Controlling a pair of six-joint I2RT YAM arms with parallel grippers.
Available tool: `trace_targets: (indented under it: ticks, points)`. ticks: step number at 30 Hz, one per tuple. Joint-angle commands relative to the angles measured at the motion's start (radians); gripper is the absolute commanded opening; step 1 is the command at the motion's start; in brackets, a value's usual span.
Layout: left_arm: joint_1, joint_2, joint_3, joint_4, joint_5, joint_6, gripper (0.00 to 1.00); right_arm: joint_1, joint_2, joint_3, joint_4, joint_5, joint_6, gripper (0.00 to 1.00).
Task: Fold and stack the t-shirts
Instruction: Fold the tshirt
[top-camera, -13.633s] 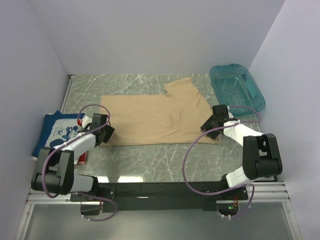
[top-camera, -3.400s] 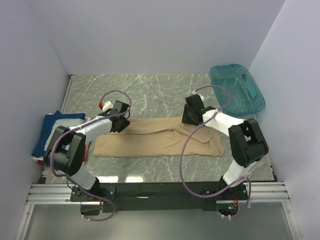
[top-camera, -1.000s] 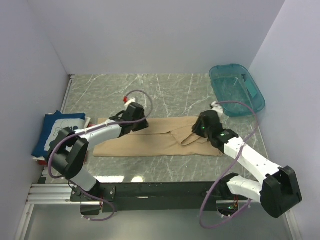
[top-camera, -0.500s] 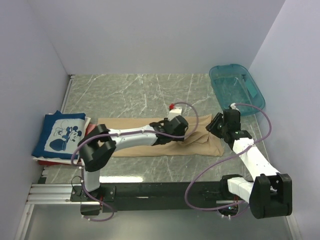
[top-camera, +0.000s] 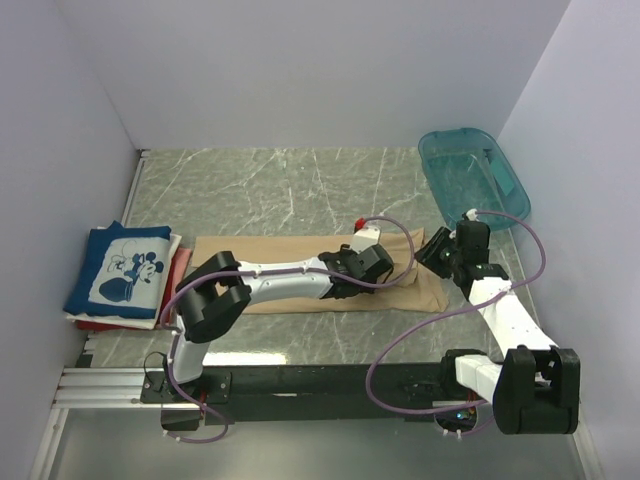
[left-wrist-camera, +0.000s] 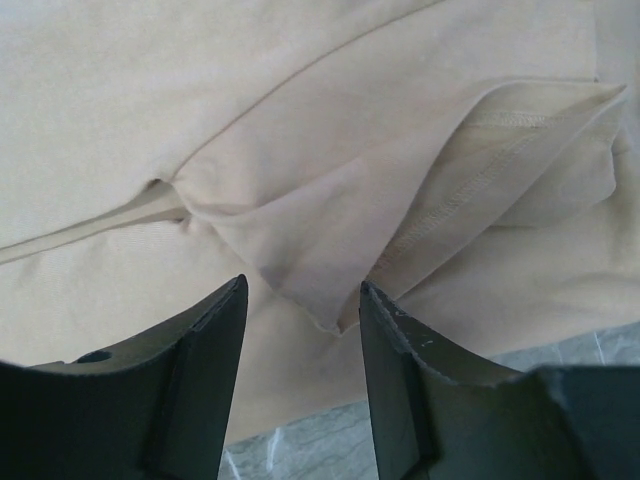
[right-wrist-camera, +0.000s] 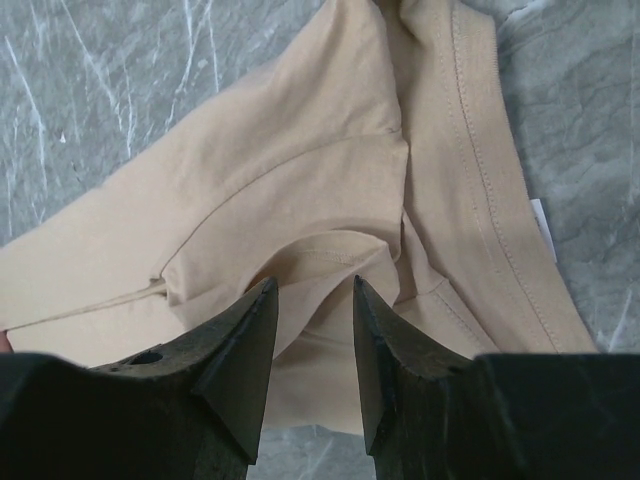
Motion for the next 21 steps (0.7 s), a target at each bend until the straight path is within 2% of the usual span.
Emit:
trace_targets:
  ticks: [1,9,18,21]
  points:
    - [-0.016,0.030,0.057,-0.012,-0.016,0.015,0.54,-0.010,0.004,-0.014,0.036,-0.022,-0.022,0.43]
    - [-0.023,0.079,0.100,-0.071,-0.051,-0.023,0.47,-0.014,0.005,-0.026,0.045,-0.033,-0.020,0.43]
    - [-0.023,0.042,0.084,-0.143,-0.140,-0.083,0.29,-0.014,0.008,-0.042,0.055,-0.041,-0.020,0.43]
    - [-0.020,0.032,0.077,-0.166,-0.162,-0.093,0.20,-0.014,0.004,-0.043,0.051,-0.044,-0.019,0.43]
